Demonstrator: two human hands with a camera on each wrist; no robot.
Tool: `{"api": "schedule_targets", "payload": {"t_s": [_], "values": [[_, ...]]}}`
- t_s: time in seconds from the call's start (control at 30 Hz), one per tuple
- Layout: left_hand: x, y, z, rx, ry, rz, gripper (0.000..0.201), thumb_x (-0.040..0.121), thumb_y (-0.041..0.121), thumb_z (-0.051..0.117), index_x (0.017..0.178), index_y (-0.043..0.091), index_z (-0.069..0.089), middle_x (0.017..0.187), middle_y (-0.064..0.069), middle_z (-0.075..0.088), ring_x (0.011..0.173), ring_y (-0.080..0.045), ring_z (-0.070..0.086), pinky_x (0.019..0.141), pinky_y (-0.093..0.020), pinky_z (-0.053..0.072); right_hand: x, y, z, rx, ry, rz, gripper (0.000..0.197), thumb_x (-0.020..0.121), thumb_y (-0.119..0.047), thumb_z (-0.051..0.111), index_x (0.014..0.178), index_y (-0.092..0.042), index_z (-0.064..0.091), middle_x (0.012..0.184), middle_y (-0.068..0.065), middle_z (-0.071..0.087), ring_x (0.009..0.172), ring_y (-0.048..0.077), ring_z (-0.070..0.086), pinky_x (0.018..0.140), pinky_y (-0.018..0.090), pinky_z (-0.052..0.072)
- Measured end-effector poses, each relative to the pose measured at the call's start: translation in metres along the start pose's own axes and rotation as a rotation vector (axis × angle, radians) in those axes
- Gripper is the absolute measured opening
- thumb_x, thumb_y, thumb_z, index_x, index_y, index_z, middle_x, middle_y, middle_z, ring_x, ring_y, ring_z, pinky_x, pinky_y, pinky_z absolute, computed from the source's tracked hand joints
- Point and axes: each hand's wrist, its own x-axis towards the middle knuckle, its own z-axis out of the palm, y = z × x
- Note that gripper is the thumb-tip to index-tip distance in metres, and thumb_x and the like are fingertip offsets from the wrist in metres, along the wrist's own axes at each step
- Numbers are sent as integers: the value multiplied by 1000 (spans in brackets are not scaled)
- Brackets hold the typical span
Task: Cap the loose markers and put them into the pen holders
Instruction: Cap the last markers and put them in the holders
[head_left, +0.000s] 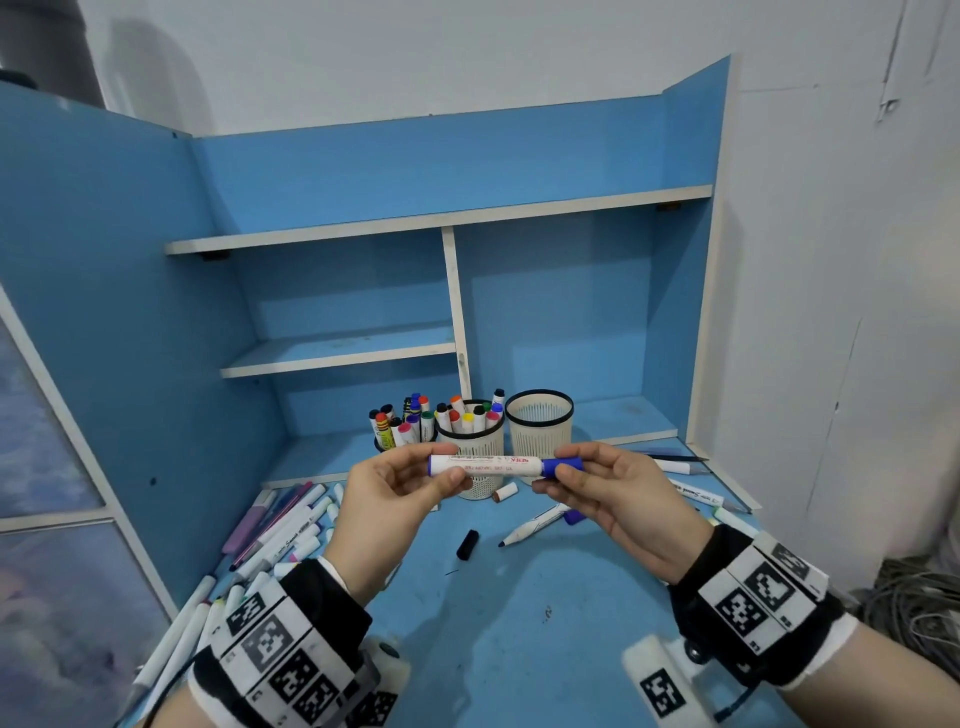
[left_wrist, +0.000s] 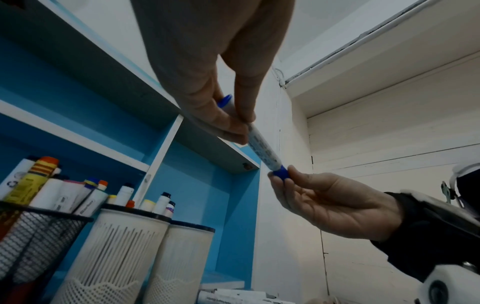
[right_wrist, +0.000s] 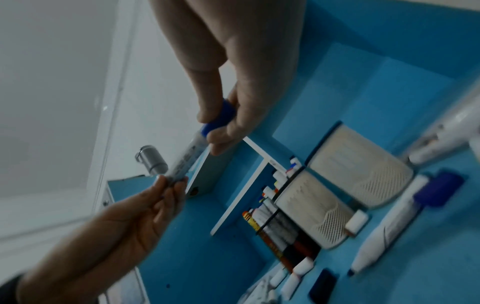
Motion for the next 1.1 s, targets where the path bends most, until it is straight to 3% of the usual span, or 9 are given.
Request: {"api": "schedule_targets", "payload": {"t_s": [0.07, 0.17, 0.37, 0.47, 0.57, 0.7, 0.87, 1.03, 1.1], "values": [[0, 4, -2, 51, -56, -15, 19, 81, -2, 65, 99, 3, 69, 84, -9, 75, 75, -18, 72, 64, -20, 57, -2, 0, 0, -204, 4, -81, 12, 86, 5, 59, 93, -3, 65, 76, 15, 71, 67, 23, 66, 63, 21, 54], [-2, 5, -1, 117, -122, -62, 15, 85, -2, 62, 96, 3, 69, 81, -9, 73, 66, -12, 71, 44, -6, 41, -4, -1, 0, -407, 5, -221, 12, 84, 3, 63, 89, -7, 68, 70, 11, 70, 60, 17, 61, 59, 22, 50], [1, 0, -3, 90, -158, -157, 14, 87, 0, 58, 97, -4, 67, 77, -18, 71, 57, -13, 69, 43, -7, 41, -6, -2, 3, -502, -27, -351, 23, 80, 11, 65, 82, -12, 68, 69, 2, 68, 63, 12, 63, 62, 19, 50], [4, 1, -2, 27, -147, -177, 14, 86, -4, 58, 97, -2, 66, 86, -18, 72, 65, -14, 71, 50, -11, 49, -6, -9, 5, -604, -64, -377, 29, 77, 10, 68, 80, -18, 70, 76, -3, 71, 70, 10, 65, 69, 16, 51], [13, -1, -5, -13, -59, -132, 23, 81, -4, 64, 103, 2, 63, 94, -18, 72, 78, -20, 72, 73, -30, 58, 1, -10, 7, -699, -82, -389, 36, 77, 9, 69, 81, -26, 70, 87, 1, 72, 83, 10, 68, 79, 15, 51], [35, 11, -7, 25, 77, -3, 24, 76, -4, 70, 98, 4, 64, 87, -14, 72, 70, -15, 71, 66, -20, 57, 21, 1, -2, -766, -84, -341, 45, 77, 8, 68, 95, -33, 67, 94, 3, 71, 85, 10, 65, 79, 15, 51], [81, 18, -28, 429, 205, 199, 24, 77, 8, 75, 96, 21, 70, 82, 4, 66, 69, -8, 64, 72, -22, 54, 51, 20, -23, -1252, -129, -142, 33, 87, -1, 59, 115, -16, 65, 106, 6, 66, 89, 11, 56, 70, 4, 39], [114, 11, -33, 550, 192, 220, 26, 80, 9, 72, 105, 16, 70, 83, 0, 63, 68, -4, 57, 67, -15, 51, 86, 34, -35, -1739, -293, 102, 37, 91, -5, 52, 125, -17, 59, 129, 9, 53, 116, 23, 54, 95, 28, 44], [124, 6, -28, 588, 178, 237, 26, 81, 9, 72, 105, 16, 69, 85, -1, 64, 69, -2, 57, 68, -12, 48, 98, 38, -33, -1941, -355, 138, 40, 90, -7, 56, 127, -21, 57, 133, 11, 47, 116, 28, 54, 95, 34, 46]]}}
